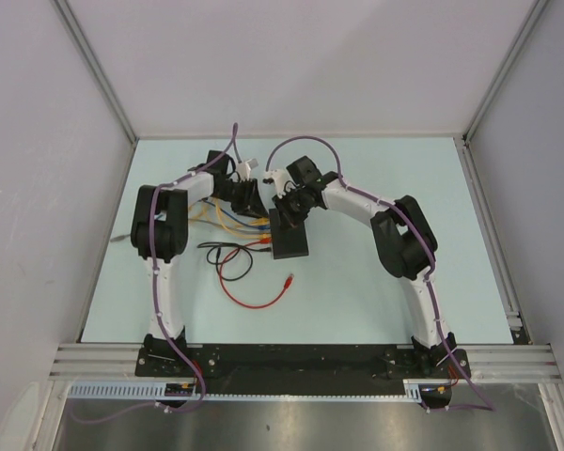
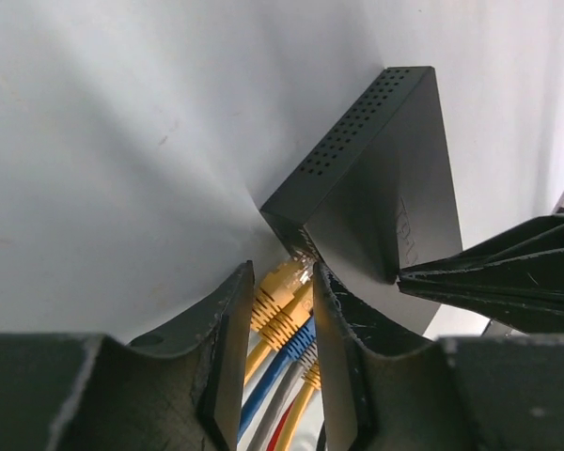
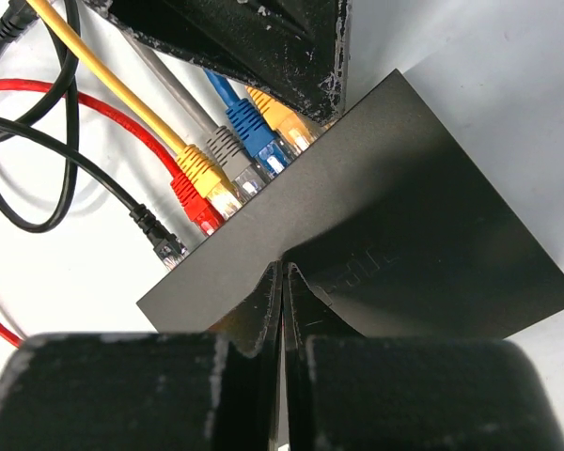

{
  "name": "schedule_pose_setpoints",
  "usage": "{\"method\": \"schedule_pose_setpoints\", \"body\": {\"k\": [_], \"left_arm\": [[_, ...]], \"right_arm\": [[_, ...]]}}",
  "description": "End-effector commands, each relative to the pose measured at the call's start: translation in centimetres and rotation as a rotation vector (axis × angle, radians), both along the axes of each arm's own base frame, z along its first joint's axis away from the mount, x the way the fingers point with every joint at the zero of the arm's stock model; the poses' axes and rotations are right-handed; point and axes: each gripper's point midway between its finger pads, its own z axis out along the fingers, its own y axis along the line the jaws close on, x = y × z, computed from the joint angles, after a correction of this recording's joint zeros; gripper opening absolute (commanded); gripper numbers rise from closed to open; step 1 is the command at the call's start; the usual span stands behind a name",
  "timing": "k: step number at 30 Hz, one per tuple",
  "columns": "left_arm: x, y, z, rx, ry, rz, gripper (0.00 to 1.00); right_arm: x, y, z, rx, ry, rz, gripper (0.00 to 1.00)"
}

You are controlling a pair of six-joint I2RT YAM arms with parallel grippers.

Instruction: Pull the plug from the switch port

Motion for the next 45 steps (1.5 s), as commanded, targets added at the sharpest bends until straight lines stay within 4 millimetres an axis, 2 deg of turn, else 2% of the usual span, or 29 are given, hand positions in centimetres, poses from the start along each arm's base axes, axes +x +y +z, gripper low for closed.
{"method": "schedule_pose_setpoints", "body": {"k": [1, 5, 11, 19, 21, 23, 24, 30, 36, 45], "left_arm": [[-0.2, -0.4, 0.2, -0.063, -0.009, -0.051, 0.36], [-0.5, -0.6, -0.1, -0.079, 0.007, -0.073, 0.34], [-0.7, -0.5, -1.0, -0.068, 0.019, -0.076, 0.26], [-0.5, -0.7, -0.8, -0.085, 0.018, -0.082, 0.16], [-0.7, -0.9, -0.7, -0.099, 0.032, -0.088, 0.28], [-0.6, -0.9, -0.8, -0.099, 0.019, -0.106, 0.5], [-0.5, -0.9, -0.8, -0.099, 0.015, -0.109, 0.51], [-0.7, -1.3, -1.2, -0.137, 0.051, -0.132, 0.4], [-2.8, -1.3, -2.0, -0.188, 0.156, -0.149, 0.31], [-3.6, -1.9, -1.3, -0.275, 0.174, -0.173, 0.32]], "right_arm": [[-0.7, -0.6, -2.1, -0.063, 0.02, 0.007, 0.0], [-0.6, -0.6, -2.2, -0.066, 0.016, 0.007, 0.0], [-0.5, -0.7, -2.4, -0.072, 0.013, 0.003, 0.0], [-0.6, -0.6, -2.5, -0.078, 0.005, 0.007, 0.0], [-0.6, -0.5, -2.4, -0.076, 0.003, 0.007, 0.0], [-0.6, -0.6, -2.5, -0.077, 0.004, 0.007, 0.0], [-0.6, -0.5, -2.5, -0.078, 0.003, 0.007, 0.0], [-0.7, -0.7, -2.5, -0.083, 0.004, 0.006, 0.0], [-0.6, -0.7, -2.5, -0.085, -0.002, 0.004, 0.0], [-0.6, -0.7, -2.6, -0.085, 0.002, 0.005, 0.0]]}}
